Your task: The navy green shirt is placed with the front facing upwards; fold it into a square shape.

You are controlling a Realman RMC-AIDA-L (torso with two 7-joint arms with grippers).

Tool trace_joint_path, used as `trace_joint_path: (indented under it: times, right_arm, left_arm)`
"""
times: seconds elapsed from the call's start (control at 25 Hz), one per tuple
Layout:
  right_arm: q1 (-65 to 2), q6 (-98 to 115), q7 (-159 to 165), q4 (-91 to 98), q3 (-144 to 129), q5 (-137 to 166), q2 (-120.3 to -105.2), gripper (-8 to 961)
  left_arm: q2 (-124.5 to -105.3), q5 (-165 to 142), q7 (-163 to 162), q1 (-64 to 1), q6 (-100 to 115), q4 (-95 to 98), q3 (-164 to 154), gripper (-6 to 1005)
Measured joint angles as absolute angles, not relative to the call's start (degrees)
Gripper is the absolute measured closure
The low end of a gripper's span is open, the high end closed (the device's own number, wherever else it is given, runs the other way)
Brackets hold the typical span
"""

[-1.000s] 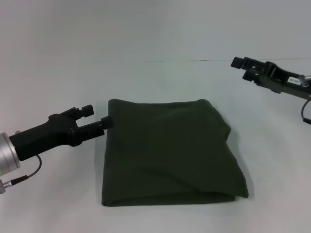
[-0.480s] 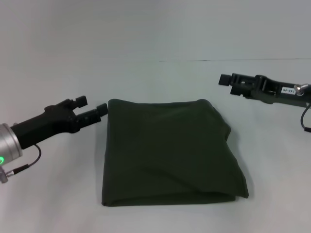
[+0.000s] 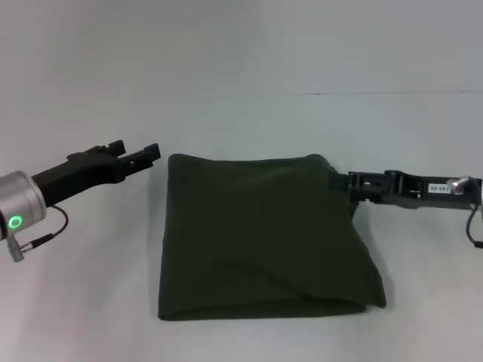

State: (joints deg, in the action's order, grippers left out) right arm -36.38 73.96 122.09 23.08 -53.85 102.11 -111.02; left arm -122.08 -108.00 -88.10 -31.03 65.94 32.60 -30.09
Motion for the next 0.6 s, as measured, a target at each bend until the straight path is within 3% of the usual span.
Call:
trace_joint_path:
  times: [0.6]
  right_arm:
    - [-32.3,79.4,122.4,25.1,-50.8,102.3,-110.03,151]
  left_arm:
    - [-123.52,-108.2,-89.8,-36.3,49.2,29.9,-45.1,112]
